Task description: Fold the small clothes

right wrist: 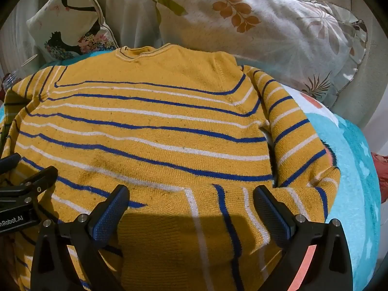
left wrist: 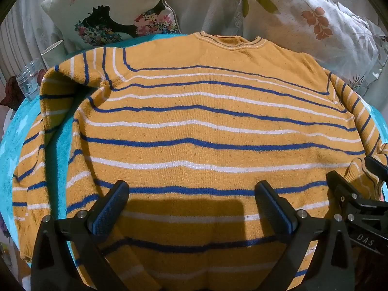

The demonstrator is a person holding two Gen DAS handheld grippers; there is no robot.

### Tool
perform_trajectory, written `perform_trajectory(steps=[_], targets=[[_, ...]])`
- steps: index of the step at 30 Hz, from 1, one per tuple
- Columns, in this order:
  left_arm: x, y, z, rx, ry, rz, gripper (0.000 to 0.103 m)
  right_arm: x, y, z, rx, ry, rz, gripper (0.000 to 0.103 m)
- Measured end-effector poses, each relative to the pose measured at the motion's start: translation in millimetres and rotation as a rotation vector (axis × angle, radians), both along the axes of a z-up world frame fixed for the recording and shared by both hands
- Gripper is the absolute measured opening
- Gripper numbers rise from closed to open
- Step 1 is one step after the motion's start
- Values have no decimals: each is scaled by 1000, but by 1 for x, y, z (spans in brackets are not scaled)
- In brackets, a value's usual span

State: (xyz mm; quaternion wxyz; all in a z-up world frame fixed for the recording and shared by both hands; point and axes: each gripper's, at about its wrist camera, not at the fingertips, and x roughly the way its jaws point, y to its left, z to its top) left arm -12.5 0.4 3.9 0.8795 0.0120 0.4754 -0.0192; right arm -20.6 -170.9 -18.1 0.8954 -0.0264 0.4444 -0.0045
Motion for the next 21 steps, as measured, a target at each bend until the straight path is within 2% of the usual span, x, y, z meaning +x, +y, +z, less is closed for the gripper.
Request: perform_trajectory(steps=[21], targets=[[-5, 0, -2, 0, -5, 1, 103, -1, -1, 0, 1, 1, 1, 103]])
